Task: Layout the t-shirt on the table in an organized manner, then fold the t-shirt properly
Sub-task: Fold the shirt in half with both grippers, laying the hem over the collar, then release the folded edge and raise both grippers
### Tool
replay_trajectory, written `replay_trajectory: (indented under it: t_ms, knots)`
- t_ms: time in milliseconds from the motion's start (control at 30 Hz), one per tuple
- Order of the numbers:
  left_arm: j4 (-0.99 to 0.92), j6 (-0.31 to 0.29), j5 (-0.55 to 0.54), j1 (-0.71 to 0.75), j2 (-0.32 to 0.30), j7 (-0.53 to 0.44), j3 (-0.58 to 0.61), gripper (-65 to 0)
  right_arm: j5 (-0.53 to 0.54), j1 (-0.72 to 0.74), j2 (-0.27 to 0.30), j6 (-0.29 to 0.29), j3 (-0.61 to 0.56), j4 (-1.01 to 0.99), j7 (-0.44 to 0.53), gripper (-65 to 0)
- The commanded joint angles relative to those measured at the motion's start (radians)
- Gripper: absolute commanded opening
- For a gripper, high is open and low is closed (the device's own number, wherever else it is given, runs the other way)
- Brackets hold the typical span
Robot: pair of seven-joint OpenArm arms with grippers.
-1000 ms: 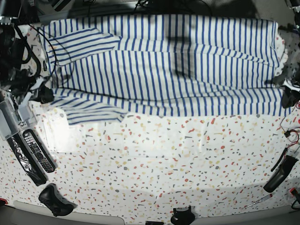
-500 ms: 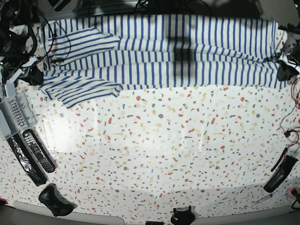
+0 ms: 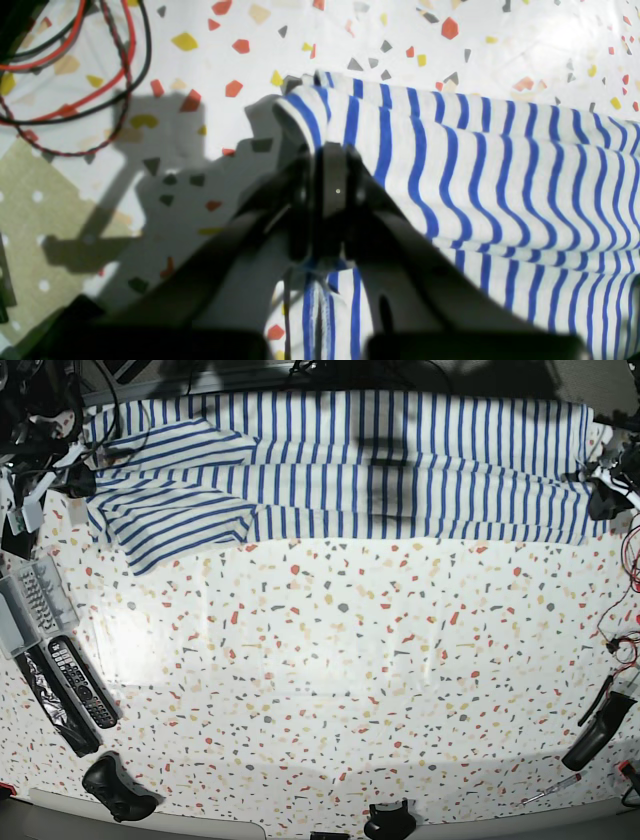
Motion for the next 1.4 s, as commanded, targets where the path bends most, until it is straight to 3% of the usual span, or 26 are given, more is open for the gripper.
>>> replay_trajectory:
  t_ms: [0,100,167,200,567,700,800,967,1267,1367]
  knots:
    - [0.019,-0.007,-0.008,-0.002,-0.019,-0.02,-0.01,-65.0,0.006,0.002,0.019,0.008,0.011,0.017,0.012,-57.8]
    - [0.019,-0.007,0.005,-0.002,-0.019,-0.02,-0.01,-44.8,0.006,0.002,0.019,0.007,0.011,0.017,0.028,-40.2]
    - [0.019,-0.006,0.026,-0.002,-0.019,-0.032,-0.01,-35.8,0.006,0.005,0.02,0.007,0.011,0.017,0.047,-35.4]
    - [0.019,-0.006,0.031,-0.002,-0.019,-0.04,-0.01,-34.7,0.007,0.008,0.02,0.007,0.011,0.017,0.058,-35.3]
    - [0.019,-0.006,0.042,0.008,-0.019,-0.084,-0.01,-34.7,0.01,0.144,0.019,0.007,0.011,0.017,0.034,-35.3]
    - [0.017,-0.007,-0.025,0.044,-0.019,-0.073,-0.01,-34.7,0.044,0.16,0.019,0.007,0.01,0.017,0.027,-35.3]
    - [0.01,-0.008,-0.02,0.058,0.008,-0.077,-0.01,-34.7,0.095,0.16,0.018,0.007,0.01,0.017,0.015,-35.4]
    - [-0.076,-0.008,0.02,0.043,0.069,-0.182,-0.01,-34.7,0.118,0.16,0.017,0.008,0.01,0.017,0.011,-35.4]
    - [-0.246,-0.008,0.035,-0.051,0.078,-0.163,-0.01,-34.7,0.118,0.16,0.017,0.008,0.01,0.017,0.007,-35.4]
    - [-0.286,-0.074,-0.034,-0.058,0.077,-0.098,-0.01,-34.7,0.119,0.16,0.017,0.007,0.01,0.017,0.007,-35.4]
